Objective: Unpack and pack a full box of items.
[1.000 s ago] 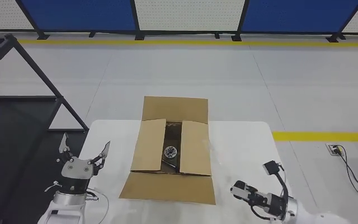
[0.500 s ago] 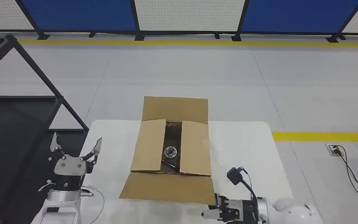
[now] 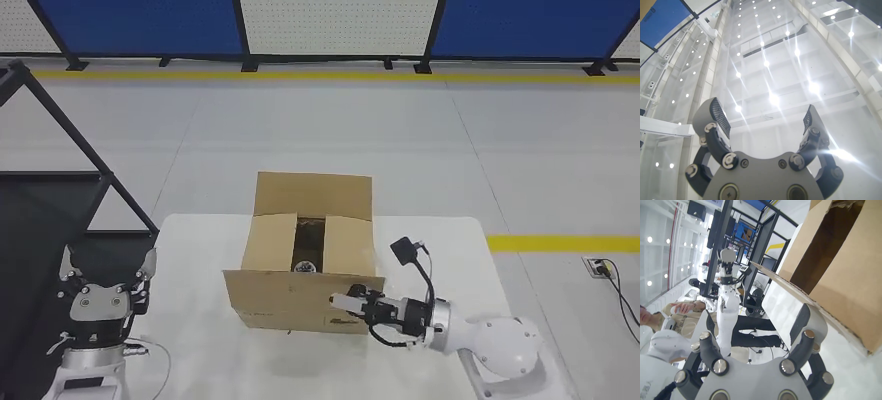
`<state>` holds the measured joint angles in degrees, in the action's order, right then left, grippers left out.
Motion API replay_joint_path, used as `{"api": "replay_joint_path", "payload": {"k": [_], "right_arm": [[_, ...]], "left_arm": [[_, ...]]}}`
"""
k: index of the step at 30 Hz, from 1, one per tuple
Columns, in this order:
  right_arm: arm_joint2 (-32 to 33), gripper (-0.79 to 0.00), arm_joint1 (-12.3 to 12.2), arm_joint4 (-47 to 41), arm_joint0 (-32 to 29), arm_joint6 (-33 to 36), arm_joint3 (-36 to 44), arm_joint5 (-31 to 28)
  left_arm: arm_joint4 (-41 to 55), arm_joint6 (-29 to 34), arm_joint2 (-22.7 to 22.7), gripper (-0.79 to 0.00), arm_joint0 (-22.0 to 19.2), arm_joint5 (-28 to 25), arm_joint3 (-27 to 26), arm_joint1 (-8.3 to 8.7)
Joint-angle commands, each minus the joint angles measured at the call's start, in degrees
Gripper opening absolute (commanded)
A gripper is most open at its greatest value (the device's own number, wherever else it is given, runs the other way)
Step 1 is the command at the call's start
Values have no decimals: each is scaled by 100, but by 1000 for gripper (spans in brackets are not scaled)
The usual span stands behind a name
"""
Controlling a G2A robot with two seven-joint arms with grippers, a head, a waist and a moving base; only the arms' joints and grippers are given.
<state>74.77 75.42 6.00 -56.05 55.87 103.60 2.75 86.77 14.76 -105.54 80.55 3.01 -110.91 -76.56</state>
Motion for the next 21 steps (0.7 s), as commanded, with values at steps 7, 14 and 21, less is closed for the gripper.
{"api": "replay_joint_path", "payload": {"k": [7,14,21], "right_arm": [[-757,0,163,283,899,-1337,-859,1042],[-1011,0,224,239,1221,-1510,-1300,1269],[-1150,0,276,262,1351,-1943,-1517,1379]], "left_arm": [[119,-277,-264,0,64,-151,28,3],[-74,-537,-286,0,-167,0,204,36],[-619,-632,-48,0,-639,483,579,100]]}}
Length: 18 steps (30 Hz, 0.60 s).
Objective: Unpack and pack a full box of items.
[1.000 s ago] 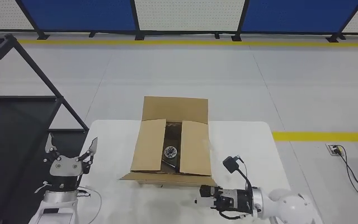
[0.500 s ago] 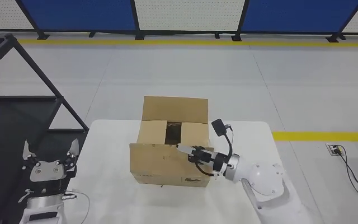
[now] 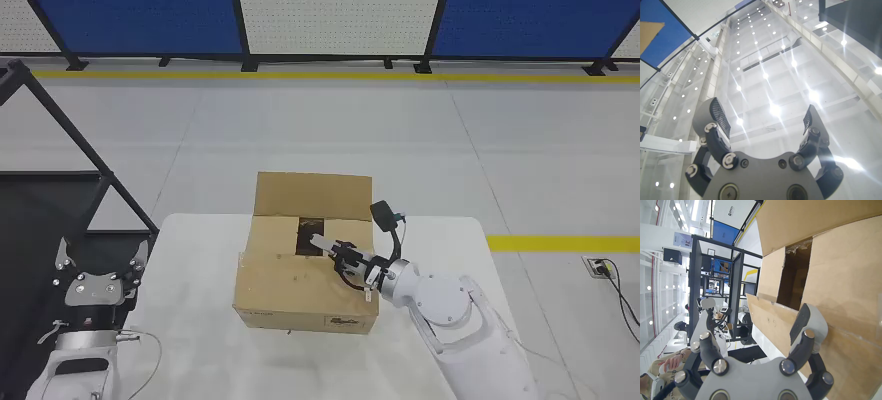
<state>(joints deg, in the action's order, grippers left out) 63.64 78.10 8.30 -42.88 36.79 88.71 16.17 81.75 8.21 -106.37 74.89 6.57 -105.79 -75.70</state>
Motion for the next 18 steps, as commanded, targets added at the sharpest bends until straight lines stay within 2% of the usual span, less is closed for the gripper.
{"api": "replay_joint_path", "payload": {"k": [1,9,18], "right_arm": [[-69,0,15,44,60,-53,-62,73],[-246,0,34,166,283,219,-308,212],[-381,0,106,4,525,53,-515,80]], "left_arm": [[-220,44,60,0,-147,208,129,28],[-1036,379,279,0,-876,1113,705,161],[-1036,379,279,0,-876,1113,705,161]]}}
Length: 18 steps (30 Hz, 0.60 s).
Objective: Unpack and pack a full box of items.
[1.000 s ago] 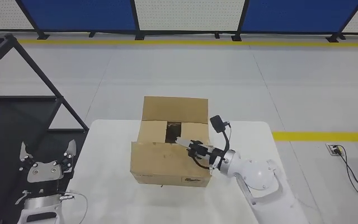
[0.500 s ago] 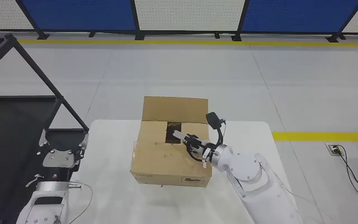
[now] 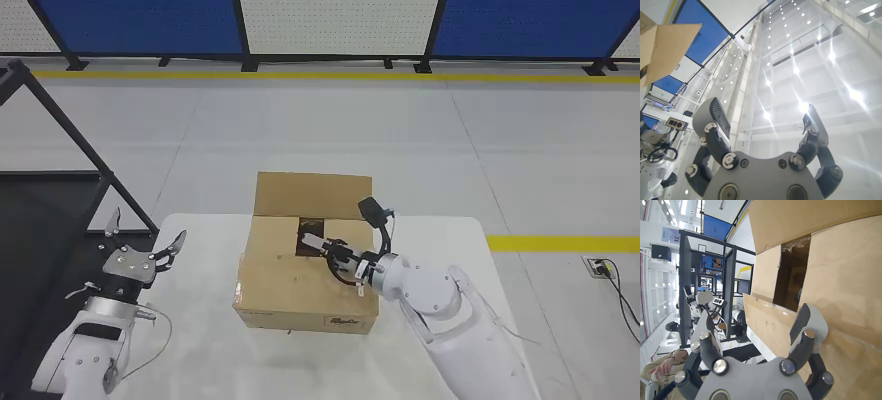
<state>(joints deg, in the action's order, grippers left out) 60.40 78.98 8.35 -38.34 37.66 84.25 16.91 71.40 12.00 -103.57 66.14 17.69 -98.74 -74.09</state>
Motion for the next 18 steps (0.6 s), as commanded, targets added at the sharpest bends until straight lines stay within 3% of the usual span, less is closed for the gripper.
{"api": "replay_joint_path", "payload": {"k": [1,10,18], "right_arm": [[-125,0,40,17,148,-80,-147,22],[-750,0,237,240,790,-95,-856,345],[-766,0,276,175,784,-67,-896,120]], "left_arm": [[-12,-24,-14,0,11,-37,22,0],[366,-433,-55,0,-226,-462,369,-10],[392,-402,44,0,-374,-436,492,10]]}}
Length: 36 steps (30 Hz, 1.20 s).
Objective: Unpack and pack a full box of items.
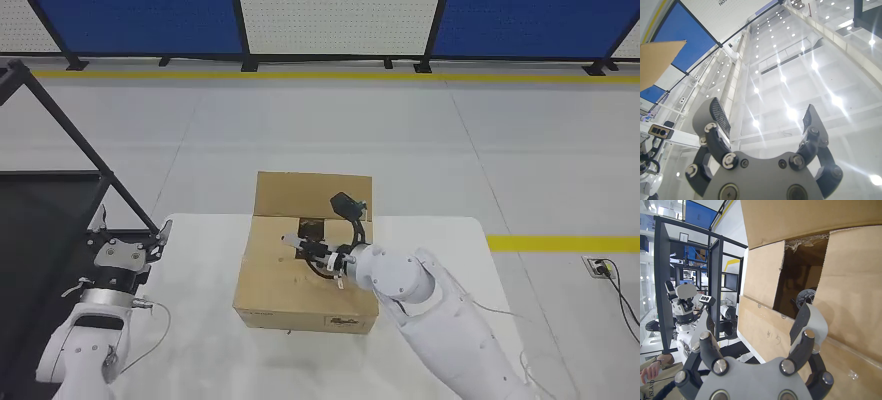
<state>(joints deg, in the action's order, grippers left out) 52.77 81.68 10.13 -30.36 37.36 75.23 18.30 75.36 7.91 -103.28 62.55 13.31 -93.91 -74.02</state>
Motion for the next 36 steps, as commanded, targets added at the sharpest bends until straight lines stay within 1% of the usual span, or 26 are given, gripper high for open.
{"api": "replay_joint_path", "payload": {"k": [1,11,18,26,36], "right_arm": [[-21,0,16,11,-14,-86,-5,-18],[-320,0,230,-121,270,-522,-552,-7],[-515,0,369,-148,495,-540,-959,-37],[-680,0,423,89,700,60,-1195,-104],[-536,0,353,288,590,616,-1070,-212]], "left_arm": [[-2,12,29,0,-23,7,16,5],[100,46,7,0,44,-60,7,25],[170,51,-15,0,84,-122,13,38],[209,51,-13,0,92,-162,31,54],[203,71,48,0,62,-193,71,72]]}}
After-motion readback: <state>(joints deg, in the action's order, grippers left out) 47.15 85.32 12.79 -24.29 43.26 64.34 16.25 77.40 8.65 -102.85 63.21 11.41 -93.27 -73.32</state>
